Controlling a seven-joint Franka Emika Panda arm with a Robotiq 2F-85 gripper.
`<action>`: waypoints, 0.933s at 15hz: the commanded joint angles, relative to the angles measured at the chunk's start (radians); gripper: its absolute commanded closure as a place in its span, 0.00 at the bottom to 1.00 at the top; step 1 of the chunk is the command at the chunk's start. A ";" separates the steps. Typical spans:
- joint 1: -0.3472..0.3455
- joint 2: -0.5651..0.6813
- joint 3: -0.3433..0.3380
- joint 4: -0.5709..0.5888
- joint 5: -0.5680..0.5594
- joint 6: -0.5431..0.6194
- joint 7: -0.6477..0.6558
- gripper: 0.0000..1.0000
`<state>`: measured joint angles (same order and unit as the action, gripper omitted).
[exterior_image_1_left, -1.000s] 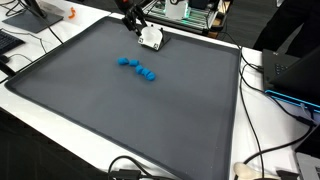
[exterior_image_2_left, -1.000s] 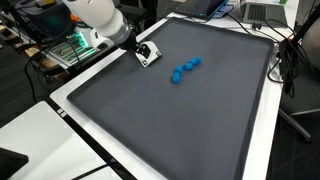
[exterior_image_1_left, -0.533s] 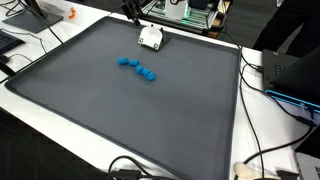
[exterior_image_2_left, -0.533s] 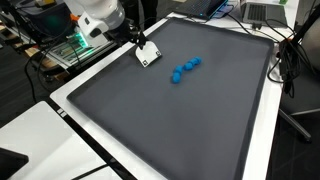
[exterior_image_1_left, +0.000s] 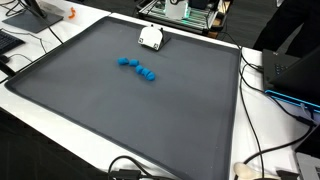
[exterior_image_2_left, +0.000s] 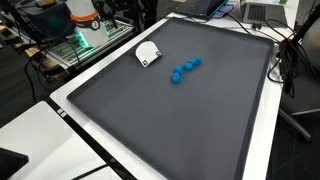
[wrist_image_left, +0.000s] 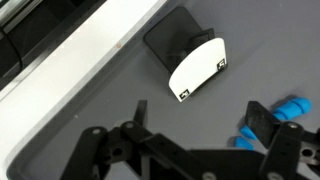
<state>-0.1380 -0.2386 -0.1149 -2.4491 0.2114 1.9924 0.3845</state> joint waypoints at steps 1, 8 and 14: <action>0.025 -0.017 0.036 0.058 -0.046 -0.022 -0.101 0.00; 0.093 0.019 0.104 0.156 -0.131 0.016 -0.286 0.00; 0.150 0.044 0.128 0.181 -0.170 0.139 -0.492 0.00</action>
<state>-0.0127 -0.2145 0.0112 -2.2763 0.0680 2.0725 -0.0103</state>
